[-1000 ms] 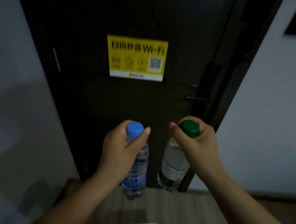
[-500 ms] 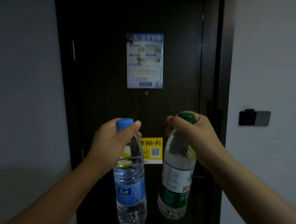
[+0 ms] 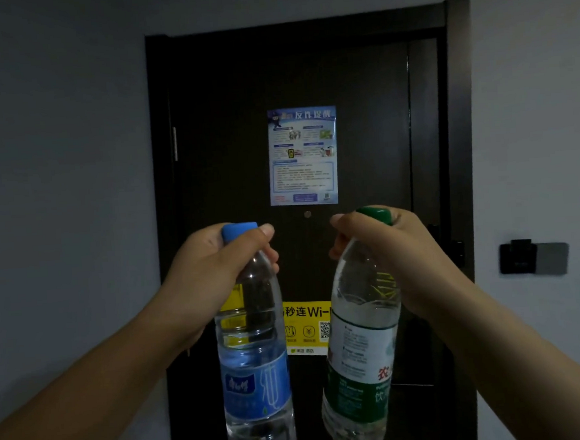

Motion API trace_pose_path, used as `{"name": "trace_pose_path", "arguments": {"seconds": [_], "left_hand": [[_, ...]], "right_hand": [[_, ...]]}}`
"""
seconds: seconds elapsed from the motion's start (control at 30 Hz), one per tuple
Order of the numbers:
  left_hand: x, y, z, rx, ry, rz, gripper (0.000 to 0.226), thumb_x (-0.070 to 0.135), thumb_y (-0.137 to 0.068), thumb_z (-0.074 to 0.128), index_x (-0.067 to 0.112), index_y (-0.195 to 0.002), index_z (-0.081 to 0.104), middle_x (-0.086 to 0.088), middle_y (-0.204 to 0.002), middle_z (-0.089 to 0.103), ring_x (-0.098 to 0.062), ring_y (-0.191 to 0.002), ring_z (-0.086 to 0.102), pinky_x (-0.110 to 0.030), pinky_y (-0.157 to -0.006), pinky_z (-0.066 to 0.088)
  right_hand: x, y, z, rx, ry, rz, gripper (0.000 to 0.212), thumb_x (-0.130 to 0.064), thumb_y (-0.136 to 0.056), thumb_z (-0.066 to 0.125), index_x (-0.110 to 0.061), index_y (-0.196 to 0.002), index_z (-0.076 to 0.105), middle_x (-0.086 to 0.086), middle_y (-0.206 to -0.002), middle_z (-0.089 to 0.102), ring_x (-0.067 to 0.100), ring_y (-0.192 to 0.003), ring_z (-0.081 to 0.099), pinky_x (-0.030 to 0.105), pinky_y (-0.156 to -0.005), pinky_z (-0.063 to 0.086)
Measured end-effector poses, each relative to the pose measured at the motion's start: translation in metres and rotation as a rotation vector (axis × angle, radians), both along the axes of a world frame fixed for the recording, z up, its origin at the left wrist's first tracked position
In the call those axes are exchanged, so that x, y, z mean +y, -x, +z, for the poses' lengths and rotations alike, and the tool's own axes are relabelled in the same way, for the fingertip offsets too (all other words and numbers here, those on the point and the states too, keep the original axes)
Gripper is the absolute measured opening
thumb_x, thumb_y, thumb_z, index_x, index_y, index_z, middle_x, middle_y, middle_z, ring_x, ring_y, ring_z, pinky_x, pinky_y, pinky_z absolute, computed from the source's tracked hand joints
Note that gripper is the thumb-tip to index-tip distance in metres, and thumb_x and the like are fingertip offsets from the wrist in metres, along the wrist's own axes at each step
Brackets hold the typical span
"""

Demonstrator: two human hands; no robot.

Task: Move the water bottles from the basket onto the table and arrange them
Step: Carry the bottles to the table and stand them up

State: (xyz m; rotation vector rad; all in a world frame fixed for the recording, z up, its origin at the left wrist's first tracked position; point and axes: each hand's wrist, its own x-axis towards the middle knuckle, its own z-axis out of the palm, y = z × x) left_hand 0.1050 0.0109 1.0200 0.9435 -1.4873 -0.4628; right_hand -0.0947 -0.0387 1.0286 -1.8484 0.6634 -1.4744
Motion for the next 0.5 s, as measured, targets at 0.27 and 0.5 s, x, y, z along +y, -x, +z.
{"name": "trace_pose_path", "arguments": {"seconds": [0.27,0.5], "left_hand": [[-0.019,0.004,0.004,0.038,0.018,0.147,0.039,0.048,-0.073,0.057,0.012,-0.084,0.067,-0.004,-0.08,0.073,-0.014,-0.079,0.071,-0.02,-0.065,0.054],[-0.032,0.009,-0.001,0.04,0.018,0.416,0.042,0.052,-0.072,0.059,0.011,-0.078,0.07,-0.007,-0.079,0.074,-0.02,-0.079,0.071,-0.032,-0.076,0.054]], "right_hand": [[-0.052,0.001,0.007,-0.015,-0.054,0.239,0.015,-0.034,-0.077,0.071,-0.023,-0.069,0.066,-0.001,-0.068,0.069,0.018,-0.074,0.073,0.027,-0.065,0.056],[-0.098,-0.024,0.01,-0.001,-0.063,0.546,0.019,-0.03,-0.079,0.069,-0.026,-0.061,0.07,-0.001,-0.064,0.066,0.014,-0.068,0.068,0.043,-0.087,0.057]]}}
